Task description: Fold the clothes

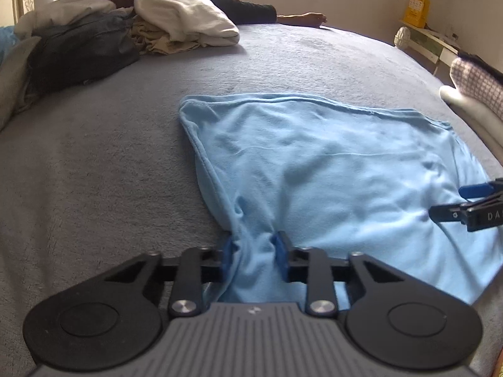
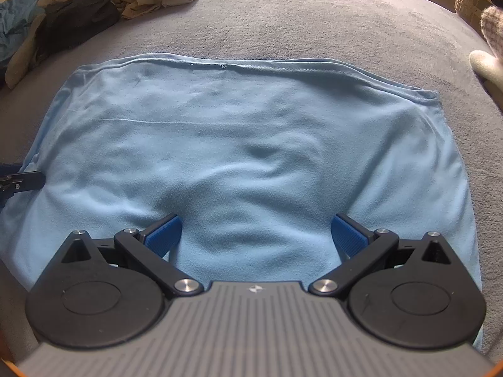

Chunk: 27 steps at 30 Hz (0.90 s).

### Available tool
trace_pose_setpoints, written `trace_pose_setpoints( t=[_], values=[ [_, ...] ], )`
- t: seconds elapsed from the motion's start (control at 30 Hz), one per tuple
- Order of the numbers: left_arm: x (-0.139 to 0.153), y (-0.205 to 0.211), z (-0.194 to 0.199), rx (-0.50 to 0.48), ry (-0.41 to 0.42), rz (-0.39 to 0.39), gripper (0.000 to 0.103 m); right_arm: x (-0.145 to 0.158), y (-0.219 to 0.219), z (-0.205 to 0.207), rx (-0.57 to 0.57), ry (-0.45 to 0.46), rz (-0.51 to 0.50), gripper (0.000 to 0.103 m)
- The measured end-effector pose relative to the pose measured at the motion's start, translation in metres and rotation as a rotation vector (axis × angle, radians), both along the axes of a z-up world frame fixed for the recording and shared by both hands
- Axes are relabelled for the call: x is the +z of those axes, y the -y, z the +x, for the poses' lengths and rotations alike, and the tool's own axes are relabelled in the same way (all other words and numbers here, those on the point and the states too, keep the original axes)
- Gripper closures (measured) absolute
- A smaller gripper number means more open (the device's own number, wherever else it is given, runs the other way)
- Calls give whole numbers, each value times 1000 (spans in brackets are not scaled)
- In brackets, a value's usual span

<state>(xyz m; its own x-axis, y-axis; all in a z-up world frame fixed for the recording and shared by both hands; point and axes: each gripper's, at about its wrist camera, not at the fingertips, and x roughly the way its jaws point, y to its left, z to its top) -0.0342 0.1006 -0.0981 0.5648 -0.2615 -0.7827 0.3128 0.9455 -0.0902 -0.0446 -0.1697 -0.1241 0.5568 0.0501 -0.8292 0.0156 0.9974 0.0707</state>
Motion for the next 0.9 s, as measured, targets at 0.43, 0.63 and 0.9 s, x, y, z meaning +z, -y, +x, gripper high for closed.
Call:
trace_pose_setpoints(
  t=[0.43,0.63,0.9],
  values=[
    [47,23,22,22,-135,-181,93,6,9,-3,67,17,22,1],
    [85,79,42,-114,-160,-228,93,19,43,-2,-25,59,117,1],
    [77,201,40,-399,-196,-109,94,30,119,-26,-261,125,328,1]
  ],
)
